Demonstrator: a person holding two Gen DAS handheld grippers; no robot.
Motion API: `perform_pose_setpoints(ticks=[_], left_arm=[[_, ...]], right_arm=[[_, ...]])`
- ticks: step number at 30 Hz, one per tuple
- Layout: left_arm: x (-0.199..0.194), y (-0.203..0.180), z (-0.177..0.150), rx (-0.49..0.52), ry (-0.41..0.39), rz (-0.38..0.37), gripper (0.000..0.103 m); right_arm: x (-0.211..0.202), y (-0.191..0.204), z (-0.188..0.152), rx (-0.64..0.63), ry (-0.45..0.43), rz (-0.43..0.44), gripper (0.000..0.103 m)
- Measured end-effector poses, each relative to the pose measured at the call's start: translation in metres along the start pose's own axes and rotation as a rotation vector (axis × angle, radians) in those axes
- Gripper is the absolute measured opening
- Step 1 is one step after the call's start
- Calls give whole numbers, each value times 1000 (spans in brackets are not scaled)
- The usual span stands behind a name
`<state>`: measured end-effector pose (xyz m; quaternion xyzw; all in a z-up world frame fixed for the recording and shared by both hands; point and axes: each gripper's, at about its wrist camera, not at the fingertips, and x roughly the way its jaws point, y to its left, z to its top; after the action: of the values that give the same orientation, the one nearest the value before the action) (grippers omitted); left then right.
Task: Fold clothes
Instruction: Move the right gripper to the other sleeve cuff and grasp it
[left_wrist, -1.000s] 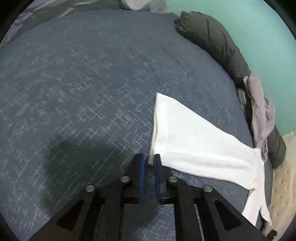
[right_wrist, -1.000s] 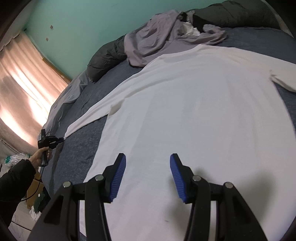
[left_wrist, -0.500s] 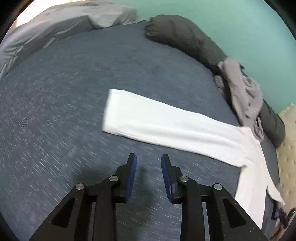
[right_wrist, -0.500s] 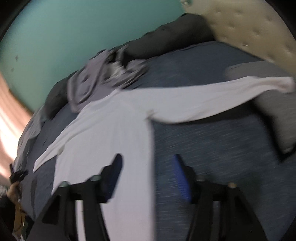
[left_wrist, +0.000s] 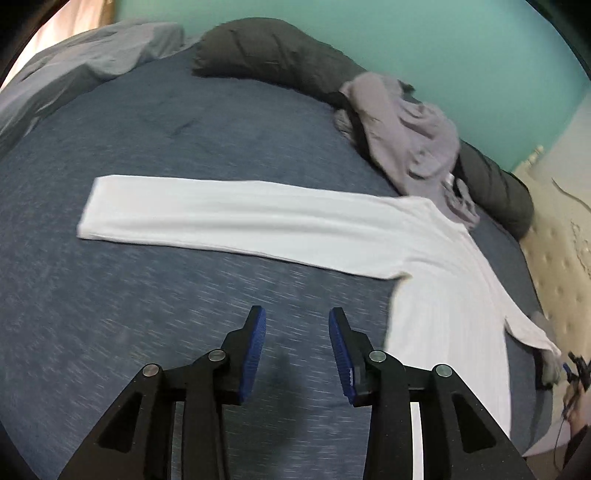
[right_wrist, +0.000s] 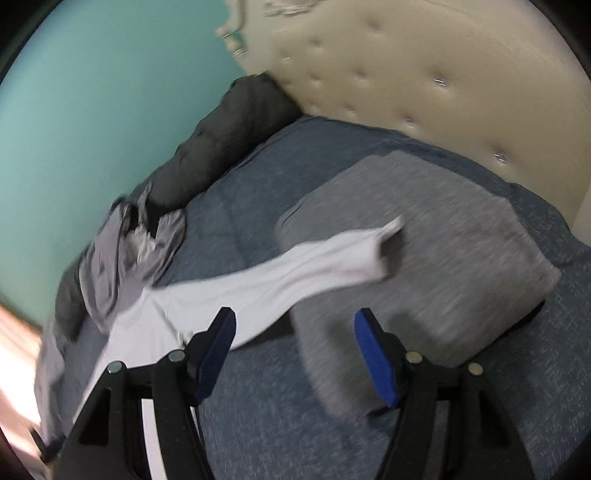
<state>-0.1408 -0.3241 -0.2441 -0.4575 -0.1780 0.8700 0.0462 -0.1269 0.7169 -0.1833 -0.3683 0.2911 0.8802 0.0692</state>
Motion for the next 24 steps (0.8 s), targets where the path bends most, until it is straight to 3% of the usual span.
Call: perform_pose_setpoints(ticks=[7,18,20,23,24], left_arm=[[17,-54,-7,58,38,-28,43],[46,-116,-10,161,86,-34,43],[51,-124,-10,171,92,-38,43],[57,-134,-13,184,101,-48,44],[59,-138,-14,188,104,-51,44]], right_arm=[[24,-45,30,98,10,-24,68],[77,-58,58,123,83,-52,66],[82,-56,59,100,97,-70,35],[83,-51,62,57,97,-83,10],[83,-49,62,38,96,-87,8]])
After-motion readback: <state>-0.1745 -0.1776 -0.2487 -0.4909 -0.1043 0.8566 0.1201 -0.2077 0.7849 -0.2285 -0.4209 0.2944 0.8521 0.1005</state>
